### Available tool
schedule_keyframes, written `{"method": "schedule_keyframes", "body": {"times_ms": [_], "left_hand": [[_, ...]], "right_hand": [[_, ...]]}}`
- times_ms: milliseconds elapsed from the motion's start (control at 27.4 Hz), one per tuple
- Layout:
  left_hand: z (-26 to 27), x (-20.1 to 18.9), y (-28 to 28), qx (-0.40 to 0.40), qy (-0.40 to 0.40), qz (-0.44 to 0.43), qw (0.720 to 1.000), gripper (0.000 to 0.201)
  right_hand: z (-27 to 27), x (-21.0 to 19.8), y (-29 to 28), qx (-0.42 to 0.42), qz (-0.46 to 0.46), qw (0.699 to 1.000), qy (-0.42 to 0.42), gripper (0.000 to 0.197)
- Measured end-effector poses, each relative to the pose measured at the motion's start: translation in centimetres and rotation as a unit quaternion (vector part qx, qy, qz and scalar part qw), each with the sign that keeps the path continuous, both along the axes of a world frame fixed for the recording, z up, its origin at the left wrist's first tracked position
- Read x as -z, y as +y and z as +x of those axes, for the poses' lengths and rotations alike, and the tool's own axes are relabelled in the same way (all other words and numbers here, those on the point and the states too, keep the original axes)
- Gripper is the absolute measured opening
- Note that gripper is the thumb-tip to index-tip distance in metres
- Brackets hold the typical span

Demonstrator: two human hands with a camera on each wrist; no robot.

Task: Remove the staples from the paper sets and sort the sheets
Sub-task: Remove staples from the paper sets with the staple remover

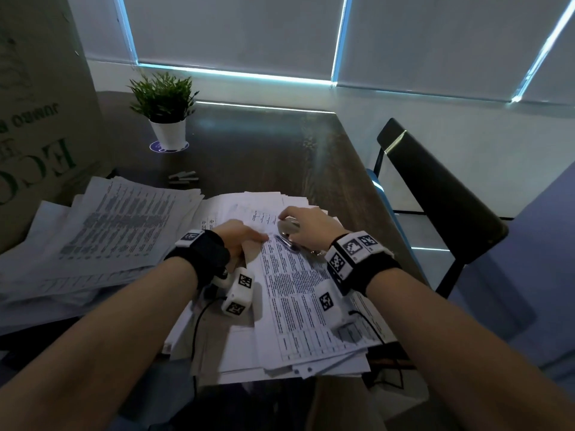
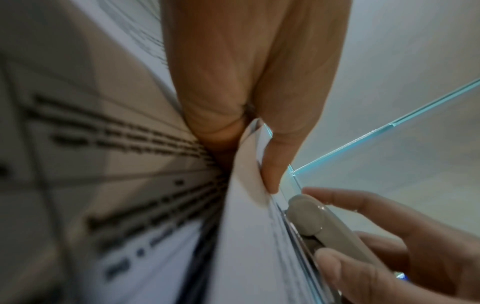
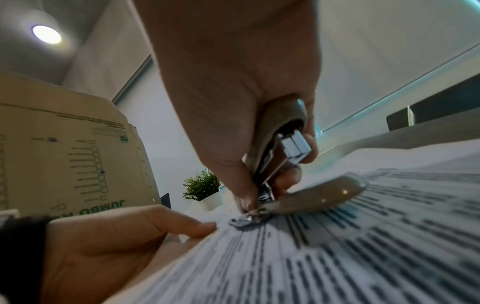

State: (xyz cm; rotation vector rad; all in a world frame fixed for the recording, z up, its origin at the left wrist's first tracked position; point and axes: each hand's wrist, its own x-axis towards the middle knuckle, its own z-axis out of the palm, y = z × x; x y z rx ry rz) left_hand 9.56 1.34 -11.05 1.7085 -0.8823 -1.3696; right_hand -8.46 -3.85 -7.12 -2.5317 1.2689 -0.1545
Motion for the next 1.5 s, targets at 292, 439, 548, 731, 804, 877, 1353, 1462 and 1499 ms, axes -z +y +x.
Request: {"method": "schedule_keyframes", "body": {"times_ms": [292,439,548,731,804,877,1353,1462,1499], "left_hand": [[-0.2,-0.2,0.2,0.012,-0.018,-0.002,1.000,0.007],[-0.1,-0.4,0.1,0.020,-0.038,0.009,0.999,0.011],[-0.2,-0.6,0.3,0.020,-0.043,0.011,0.999,0.011],[0.0,-0.1,-0.1,0.003,-0.063,-0.001,0.998,0.021],[0.0,0.0,-0.2,-0.006,-0.059,-0.008,0.998,0.023],[-0.2,-0.1,-0.1,-0.008,-0.051,-0.009,0.999,0.028],[0.9,1.1,-1.7,-0.007,-0.032,0.017,0.999,0.086],[-1.3,-2.0,0.8,0.017,-0.021,0.035,0.999,0.037],[-1.5,-2.3,1.1,0.040,-0.017,0.048,0.998,0.024]], "right_hand": [[0.7,1.5,0.4,-0.019,-0.010,0.999,-0.036,0.034],[1.4,2.0,0.6,-0.017,-0.038,0.998,-0.037,0.030],[2.0,2.2,0.9,-0.030,-0.050,0.998,-0.029,0.030],[2.1,2.0,0.0,-0.049,-0.012,0.999,-0.011,0.035],[1.8,2.0,-0.5,-0.051,0.022,0.998,-0.025,0.035],[1.3,2.0,-1.2,-0.041,0.077,0.993,-0.075,0.032],[-0.4,3.1,-1.7,0.116,0.259,0.885,-0.370,0.032],[-1.8,2.3,-2.2,0.151,0.150,0.938,-0.273,0.033],[-2.7,1.9,-2.6,0.164,0.109,0.958,-0.208,0.033]]}}
